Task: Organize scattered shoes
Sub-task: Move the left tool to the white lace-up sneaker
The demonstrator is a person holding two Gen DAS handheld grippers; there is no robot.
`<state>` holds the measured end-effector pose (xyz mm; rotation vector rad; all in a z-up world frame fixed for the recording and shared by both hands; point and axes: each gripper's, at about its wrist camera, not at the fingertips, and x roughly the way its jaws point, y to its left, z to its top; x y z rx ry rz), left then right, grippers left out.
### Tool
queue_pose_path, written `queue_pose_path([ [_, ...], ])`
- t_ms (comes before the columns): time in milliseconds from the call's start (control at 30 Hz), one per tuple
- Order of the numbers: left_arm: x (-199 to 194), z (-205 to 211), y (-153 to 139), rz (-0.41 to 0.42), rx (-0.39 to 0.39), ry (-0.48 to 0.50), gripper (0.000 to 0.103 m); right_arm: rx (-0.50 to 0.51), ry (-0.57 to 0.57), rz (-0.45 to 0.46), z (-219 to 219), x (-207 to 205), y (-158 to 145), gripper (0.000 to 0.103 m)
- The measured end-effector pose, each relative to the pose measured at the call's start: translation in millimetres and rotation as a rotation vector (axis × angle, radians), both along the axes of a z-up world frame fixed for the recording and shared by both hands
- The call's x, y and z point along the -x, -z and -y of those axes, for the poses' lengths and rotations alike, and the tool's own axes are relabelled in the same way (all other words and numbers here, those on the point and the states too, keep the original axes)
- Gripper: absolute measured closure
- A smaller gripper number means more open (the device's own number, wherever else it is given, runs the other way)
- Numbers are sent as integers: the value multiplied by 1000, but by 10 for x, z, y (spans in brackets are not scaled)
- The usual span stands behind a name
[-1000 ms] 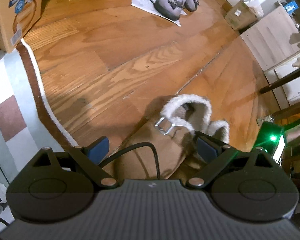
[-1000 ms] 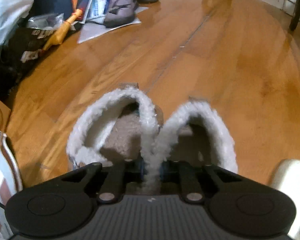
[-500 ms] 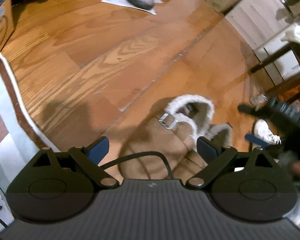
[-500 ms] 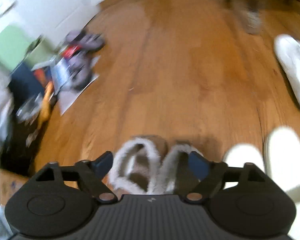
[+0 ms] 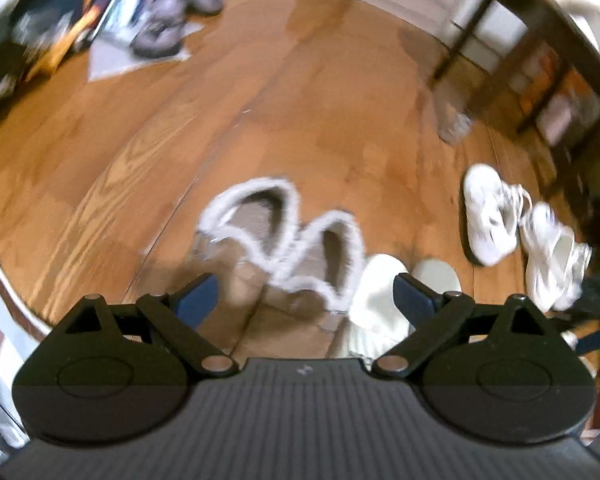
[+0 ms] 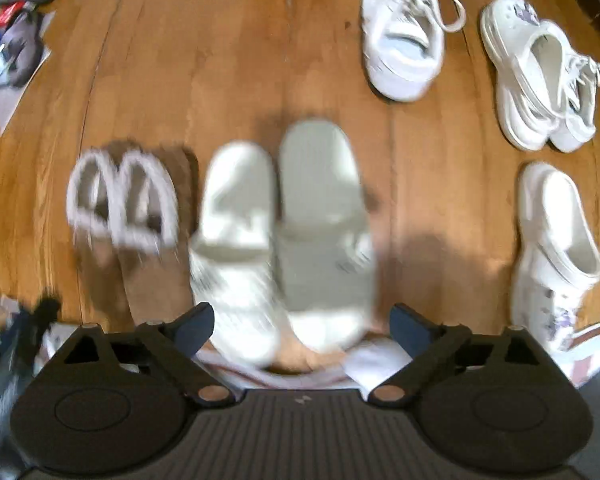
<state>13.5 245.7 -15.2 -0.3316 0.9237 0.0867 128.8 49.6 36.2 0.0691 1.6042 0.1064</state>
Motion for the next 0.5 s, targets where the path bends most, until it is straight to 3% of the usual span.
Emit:
queue_pose_path([
  [100,-89,490,-74,16,34,98,8,13,86,-25,571,-39,-18,2],
  [200,-169,936,-119,33,80,181,8,-79,27,-173,950,-225,217,1],
  [300,-291,1359,-110,29,88,240,8,-390,-6,-54,1309,-189,338,1],
  [400,-420,1700,-68,-2,62,272,8,-435,4,113,1642,-18,491,1],
  [500,-573,1929,16,-45,86,263,8,-416,149,196,2002,143,756,1],
])
